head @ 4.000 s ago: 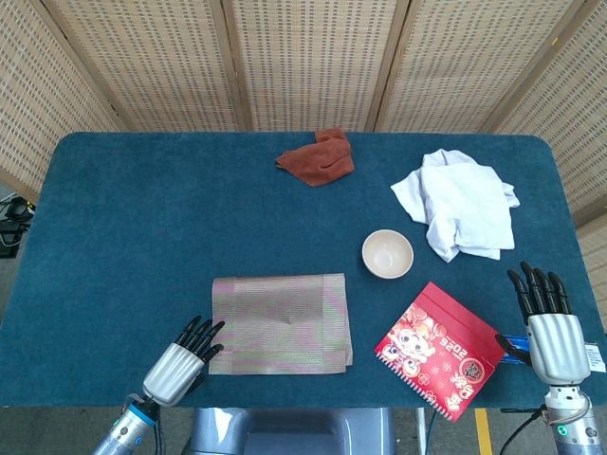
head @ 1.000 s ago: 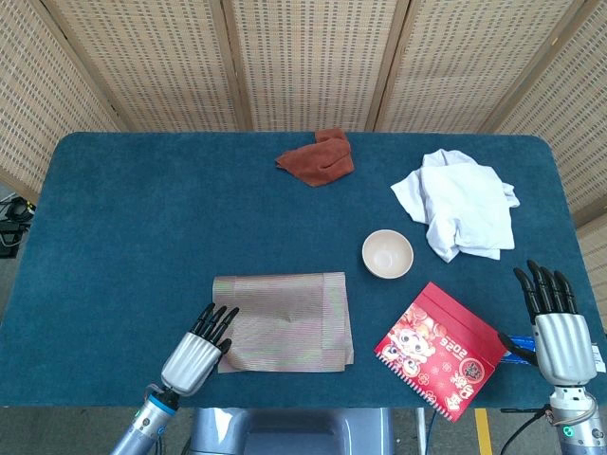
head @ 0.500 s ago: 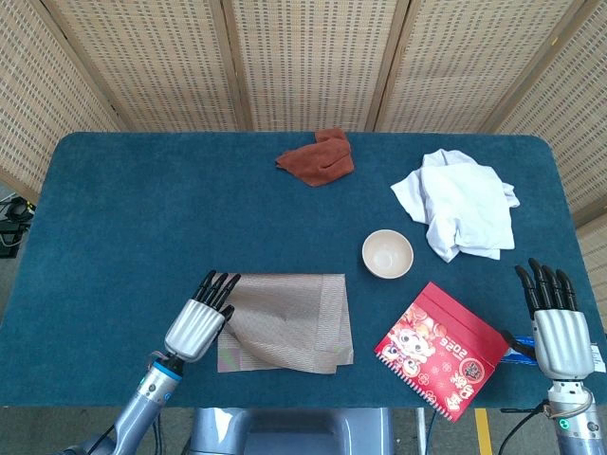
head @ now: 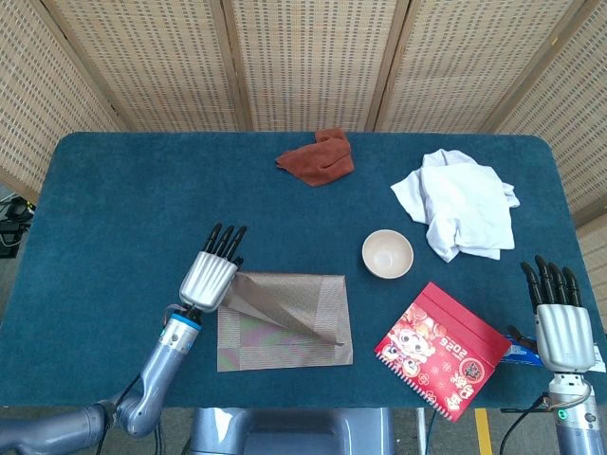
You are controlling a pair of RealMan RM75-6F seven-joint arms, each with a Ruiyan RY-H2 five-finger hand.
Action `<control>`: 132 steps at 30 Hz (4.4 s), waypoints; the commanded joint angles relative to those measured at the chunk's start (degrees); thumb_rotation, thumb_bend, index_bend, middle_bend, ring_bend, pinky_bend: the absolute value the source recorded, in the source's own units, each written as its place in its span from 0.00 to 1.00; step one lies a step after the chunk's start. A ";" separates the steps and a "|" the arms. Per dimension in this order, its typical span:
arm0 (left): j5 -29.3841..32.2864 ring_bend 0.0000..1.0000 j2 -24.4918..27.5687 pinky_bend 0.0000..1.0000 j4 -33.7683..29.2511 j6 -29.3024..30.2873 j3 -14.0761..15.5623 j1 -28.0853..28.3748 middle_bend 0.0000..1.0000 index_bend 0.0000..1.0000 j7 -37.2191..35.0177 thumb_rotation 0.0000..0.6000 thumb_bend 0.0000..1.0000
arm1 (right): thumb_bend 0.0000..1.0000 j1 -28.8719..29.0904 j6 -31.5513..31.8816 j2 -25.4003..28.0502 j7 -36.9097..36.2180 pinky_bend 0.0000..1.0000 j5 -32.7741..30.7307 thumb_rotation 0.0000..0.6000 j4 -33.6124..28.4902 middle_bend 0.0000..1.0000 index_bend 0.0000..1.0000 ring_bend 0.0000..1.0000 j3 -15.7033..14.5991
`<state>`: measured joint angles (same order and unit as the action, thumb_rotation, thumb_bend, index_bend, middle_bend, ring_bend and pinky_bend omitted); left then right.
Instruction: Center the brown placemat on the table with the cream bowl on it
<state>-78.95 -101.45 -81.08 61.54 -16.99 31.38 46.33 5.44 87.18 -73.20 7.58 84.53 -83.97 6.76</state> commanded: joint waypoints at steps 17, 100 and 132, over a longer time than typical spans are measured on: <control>9.96 0.00 -2.47 0.00 15.53 -3.32 -7.79 13.01 0.00 0.63 0.54 1.00 0.53 | 0.15 0.43 0.03 -1.03 2.16 0.00 -0.38 1.00 0.67 0.00 0.06 0.00 0.18; -6.92 0.00 24.90 0.00 -14.27 33.28 20.03 -24.08 0.00 0.00 -21.60 1.00 0.20 | 0.17 9.77 -11.12 -8.11 -9.03 0.00 25.58 1.00 1.24 0.00 0.29 0.00 -16.09; -7.97 0.00 24.75 0.00 -13.91 30.08 16.96 -25.73 0.00 0.00 -22.49 1.00 0.20 | 0.28 12.65 -14.02 -27.88 -6.14 0.00 19.11 1.00 13.13 0.05 0.38 0.00 -11.64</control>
<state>-86.92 -76.71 -95.00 91.62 -0.02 5.66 23.85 17.93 73.33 -100.67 1.35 103.96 -71.13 -5.14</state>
